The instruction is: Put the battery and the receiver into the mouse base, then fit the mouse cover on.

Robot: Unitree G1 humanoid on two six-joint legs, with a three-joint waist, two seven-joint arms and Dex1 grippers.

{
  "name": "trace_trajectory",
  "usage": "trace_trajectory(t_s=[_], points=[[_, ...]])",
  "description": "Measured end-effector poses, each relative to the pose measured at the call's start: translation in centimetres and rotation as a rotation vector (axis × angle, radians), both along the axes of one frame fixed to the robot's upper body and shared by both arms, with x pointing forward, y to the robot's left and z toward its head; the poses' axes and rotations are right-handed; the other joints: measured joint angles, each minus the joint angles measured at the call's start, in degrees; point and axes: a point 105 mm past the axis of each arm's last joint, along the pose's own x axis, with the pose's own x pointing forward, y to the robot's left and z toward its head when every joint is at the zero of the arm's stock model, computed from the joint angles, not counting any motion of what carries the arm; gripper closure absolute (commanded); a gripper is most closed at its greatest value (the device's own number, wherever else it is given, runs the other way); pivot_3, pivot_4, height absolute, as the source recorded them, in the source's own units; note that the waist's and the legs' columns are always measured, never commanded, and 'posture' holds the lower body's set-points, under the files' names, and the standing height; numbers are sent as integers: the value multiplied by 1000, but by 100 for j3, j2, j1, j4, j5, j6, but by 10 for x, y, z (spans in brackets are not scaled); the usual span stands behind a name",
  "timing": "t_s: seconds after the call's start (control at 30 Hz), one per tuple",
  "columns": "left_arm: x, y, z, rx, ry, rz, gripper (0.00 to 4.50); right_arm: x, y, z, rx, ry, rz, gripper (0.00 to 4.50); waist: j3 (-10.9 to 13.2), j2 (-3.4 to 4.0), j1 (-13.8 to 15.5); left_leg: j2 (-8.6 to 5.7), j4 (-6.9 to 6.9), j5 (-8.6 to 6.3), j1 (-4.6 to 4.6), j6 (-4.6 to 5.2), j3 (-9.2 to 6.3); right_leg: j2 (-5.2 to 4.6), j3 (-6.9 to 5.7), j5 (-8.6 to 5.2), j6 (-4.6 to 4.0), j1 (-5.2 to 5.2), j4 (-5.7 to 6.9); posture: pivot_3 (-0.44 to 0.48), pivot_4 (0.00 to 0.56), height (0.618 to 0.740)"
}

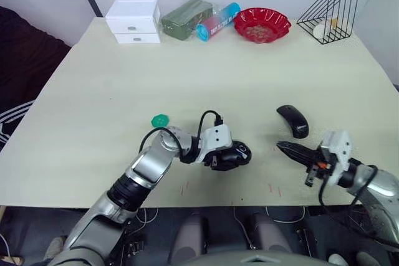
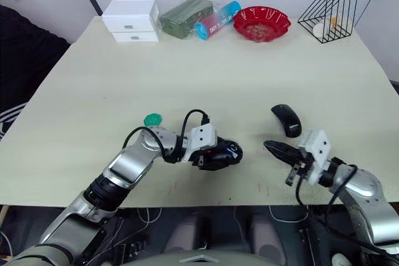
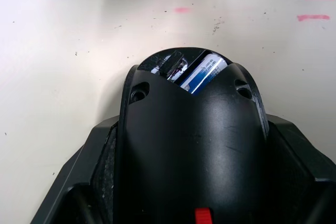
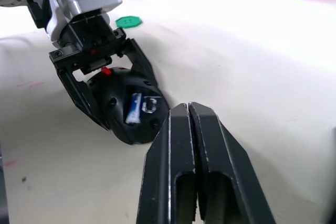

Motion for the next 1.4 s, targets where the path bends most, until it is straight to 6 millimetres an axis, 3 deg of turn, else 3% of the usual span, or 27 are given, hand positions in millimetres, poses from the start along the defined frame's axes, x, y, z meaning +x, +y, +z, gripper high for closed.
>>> trace_trajectory(t_s=[0.17, 0.23, 0.57, 0.6, 0.67, 1.1, 1.4], points=[[2, 1, 1, 3, -1, -4, 1477, -14, -17, 4, -21, -1, 75, 649, 1, 1, 9, 0, -1, 0, 0, 0, -3, 1, -1, 0, -1, 0, 1, 0, 150, 740], [2, 1, 1, 3, -1, -3, 1477, -18, -20, 3, -25, 0, 95, 118, 2, 1, 10, 0, -1, 0, 0, 0, -2, 1, 0, 0, -1, 0, 2, 0, 150, 740], [3, 1, 1, 2, -3, -5, 1477, -24, -34, 3, -40, -35, 134, 118, 2, 1, 11, 0, -1, 0, 1, 0, 2, 1, 4, 0, -1, 0, 2, 0, 150, 740], [3, 1, 1, 2, -2, -3, 478, -24, -34, 4, -40, -37, 137, 0, 2, 1, 12, 0, -1, 0, 2, 0, 2, 1, 4, 0, -1, 0, 2, 0, 150, 740], [5, 2, 2, -2, -13, 19, 96, -25, -33, 3, -40, -38, 140, 0, 2, 1, 13, 0, -1, 0, 2, 0, 2, 1, 4, 0, -1, 0, 2, 0, 150, 740], [10, 19, 6, -28, -14, 61, 96, -26, -35, -2, -28, -30, 134, 0, 5, 2, 9, 1, -2, 0, 1, 0, 2, 1, 4, 0, -1, -1, 2, 0, 150, 740], [-4, 42, 23, -144, 20, 16, 96, -23, -33, -1, 7, -34, 116, 0, 29, 12, 48, 2, -2, 0, -2, 0, 7, -2, 4, 0, -1, -4, 1, 0, 150, 740]])
